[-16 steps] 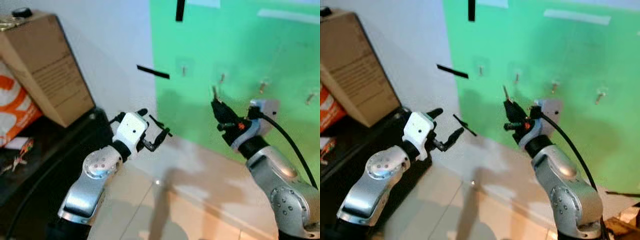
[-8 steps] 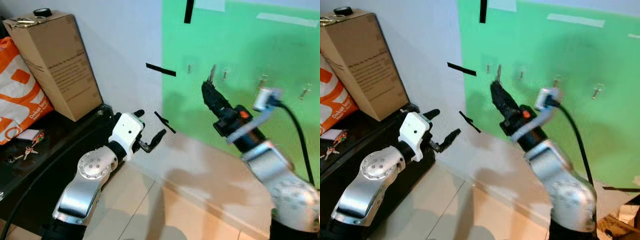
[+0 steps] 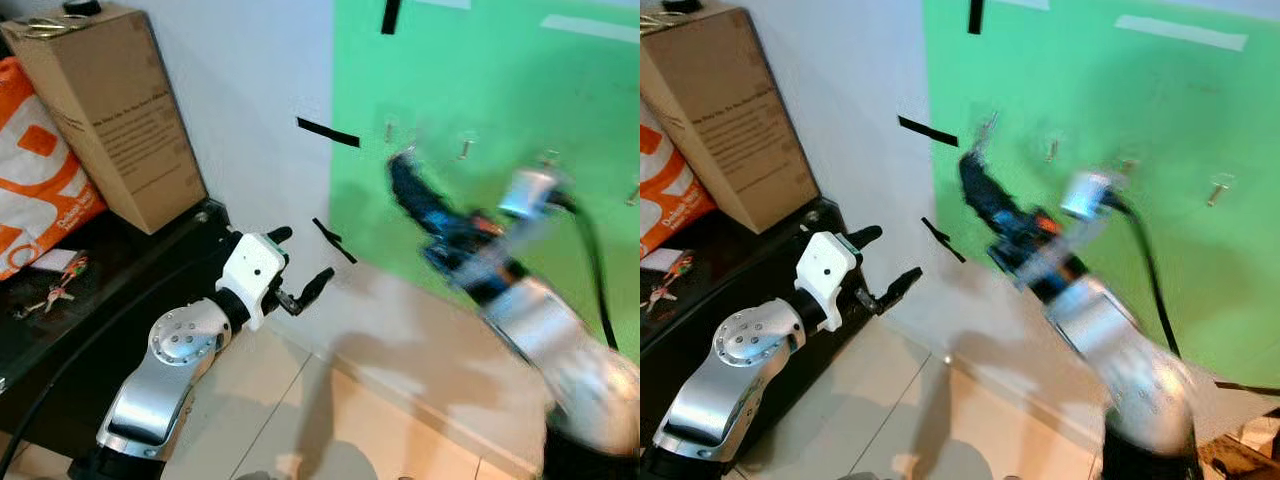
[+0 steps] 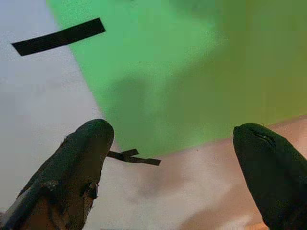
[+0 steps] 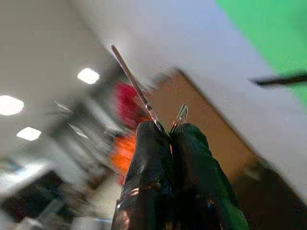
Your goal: Hang keys on a hook
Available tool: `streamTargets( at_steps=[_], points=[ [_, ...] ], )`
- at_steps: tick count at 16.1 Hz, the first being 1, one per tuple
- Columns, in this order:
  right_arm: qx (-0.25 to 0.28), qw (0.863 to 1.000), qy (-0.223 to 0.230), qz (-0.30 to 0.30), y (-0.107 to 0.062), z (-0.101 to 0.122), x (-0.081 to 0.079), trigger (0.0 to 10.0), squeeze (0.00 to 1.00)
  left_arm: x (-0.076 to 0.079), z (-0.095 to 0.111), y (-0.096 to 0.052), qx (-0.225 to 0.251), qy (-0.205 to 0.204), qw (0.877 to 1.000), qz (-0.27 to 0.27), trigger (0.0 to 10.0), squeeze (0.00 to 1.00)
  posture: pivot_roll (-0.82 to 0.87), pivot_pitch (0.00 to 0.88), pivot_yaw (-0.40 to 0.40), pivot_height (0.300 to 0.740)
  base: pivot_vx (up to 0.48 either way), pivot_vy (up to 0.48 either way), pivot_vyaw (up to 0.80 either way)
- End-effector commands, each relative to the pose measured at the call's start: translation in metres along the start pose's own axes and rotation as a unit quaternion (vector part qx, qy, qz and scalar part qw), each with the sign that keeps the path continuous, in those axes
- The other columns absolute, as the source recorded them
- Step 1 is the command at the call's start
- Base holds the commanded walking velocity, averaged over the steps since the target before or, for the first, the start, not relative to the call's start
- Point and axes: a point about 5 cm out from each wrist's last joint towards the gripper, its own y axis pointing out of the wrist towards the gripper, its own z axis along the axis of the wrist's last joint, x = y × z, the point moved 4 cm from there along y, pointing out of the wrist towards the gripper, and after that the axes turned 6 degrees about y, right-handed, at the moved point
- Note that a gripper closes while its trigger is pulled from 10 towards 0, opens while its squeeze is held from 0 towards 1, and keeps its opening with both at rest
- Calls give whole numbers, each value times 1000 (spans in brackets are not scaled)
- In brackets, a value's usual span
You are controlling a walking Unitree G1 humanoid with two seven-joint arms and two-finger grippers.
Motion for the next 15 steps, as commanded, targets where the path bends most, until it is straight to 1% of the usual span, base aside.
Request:
streamTargets(
  at_steps=[1,2,4,5,6,7,8,9,10,12,15],
  points=[
    [-9,999,-13,-30,4,-5,10,10000,0,-2,3,-2,3,2,1000,-1,10000,329,5,0,49,740,0,0,0],
    [-11,999,-12,-31,12,-5,14,10000,0,-1,4,-3,4,4,1000,-5,10000,329,15,0,47,740,0,0,0],
    [-5,998,-30,-62,29,-1,35,10000,0,-3,7,-5,5,8,1000,-12,10000,329,29,0,43,740,0,0,0],
    [7,996,-39,-78,36,3,45,10000,0,-4,7,-5,3,13,1000,-15,10000,329,38,0,42,740,0,0,0],
    [21,994,-58,-91,42,8,54,10000,0,-5,8,-6,1,16,1000,-17,10000,329,46,0,41,740,0,0,0],
    [29,993,-68,-95,45,12,57,10000,0,-6,8,-6,0,17,1000,-18,10000,329,55,0,43,740,0,0,0],
    [35,989,-106,-102,52,16,62,10000,0,-7,8,-8,-3,19,1000,-20,10000,329,59,0,45,740,0,0,0],
    [34,987,-123,-102,58,18,64,10000,0,-8,8,-10,-6,20,1000,-22,10000,329,62,0,46,740,0,0,0],
    [40,986,-123,-104,62,21,66,10000,0,-9,8,-11,-9,21,999,-23,10000,333,66,0,47,740,0,0,0],
    [74,983,-119,-115,70,37,73,10000,0,-10,8,-15,-14,21,999,-26,10000,329,76,0,52,740,0,0,0],
    [85,984,-115,-109,79,45,78,10000,0,-12,8,-18,-18,20,999,-26,10000,333,80,0,57,740,0,0,0]
  ],
)
